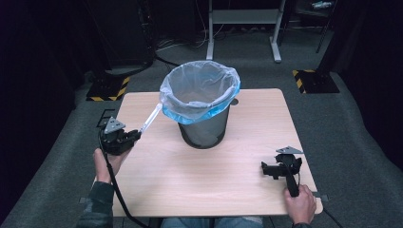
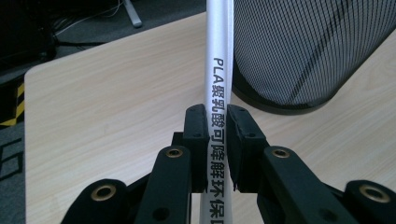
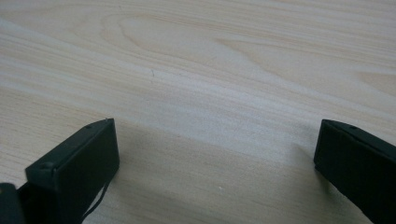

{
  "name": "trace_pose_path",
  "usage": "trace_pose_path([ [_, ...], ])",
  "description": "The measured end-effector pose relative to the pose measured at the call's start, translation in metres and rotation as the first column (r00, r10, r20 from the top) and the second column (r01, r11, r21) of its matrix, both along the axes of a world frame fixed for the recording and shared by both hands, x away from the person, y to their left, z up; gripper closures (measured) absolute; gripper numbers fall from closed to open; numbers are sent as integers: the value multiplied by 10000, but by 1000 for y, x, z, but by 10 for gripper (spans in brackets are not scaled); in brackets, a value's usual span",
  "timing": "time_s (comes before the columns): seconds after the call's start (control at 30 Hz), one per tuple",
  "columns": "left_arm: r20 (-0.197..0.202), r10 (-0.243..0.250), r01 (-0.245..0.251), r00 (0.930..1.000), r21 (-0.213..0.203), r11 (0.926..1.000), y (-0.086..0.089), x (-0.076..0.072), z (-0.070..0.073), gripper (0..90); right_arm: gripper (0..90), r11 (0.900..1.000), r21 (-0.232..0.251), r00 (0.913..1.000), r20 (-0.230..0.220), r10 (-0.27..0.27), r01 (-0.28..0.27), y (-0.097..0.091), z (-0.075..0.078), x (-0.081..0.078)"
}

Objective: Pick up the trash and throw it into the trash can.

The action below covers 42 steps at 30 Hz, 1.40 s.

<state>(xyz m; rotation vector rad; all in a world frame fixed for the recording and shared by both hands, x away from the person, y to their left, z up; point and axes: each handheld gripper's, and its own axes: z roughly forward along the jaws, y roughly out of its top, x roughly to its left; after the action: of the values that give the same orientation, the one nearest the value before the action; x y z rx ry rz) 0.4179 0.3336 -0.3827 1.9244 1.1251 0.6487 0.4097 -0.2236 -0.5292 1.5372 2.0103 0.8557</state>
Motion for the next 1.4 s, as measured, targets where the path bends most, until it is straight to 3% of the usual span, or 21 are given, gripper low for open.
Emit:
trace_pose_path([
  [0.5,484,145,-149,9987,87,9999,4,9,30,787,0,10000,-4,10000,3,0,0,0,0,0],
  [0.9,990,77,-88,9951,107,9999,3,18,68,787,0,10000,-4,10000,0,-2,2,0,0,0],
  [1.1,1288,-86,69,9916,141,9999,-4,26,92,787,0,10000,-4,10000,0,-9,9,0,0,0],
  [1.4,1512,-504,464,9872,295,9985,-24,39,115,787,0,10000,-6,10000,4,-11,11,0,0,0],
])
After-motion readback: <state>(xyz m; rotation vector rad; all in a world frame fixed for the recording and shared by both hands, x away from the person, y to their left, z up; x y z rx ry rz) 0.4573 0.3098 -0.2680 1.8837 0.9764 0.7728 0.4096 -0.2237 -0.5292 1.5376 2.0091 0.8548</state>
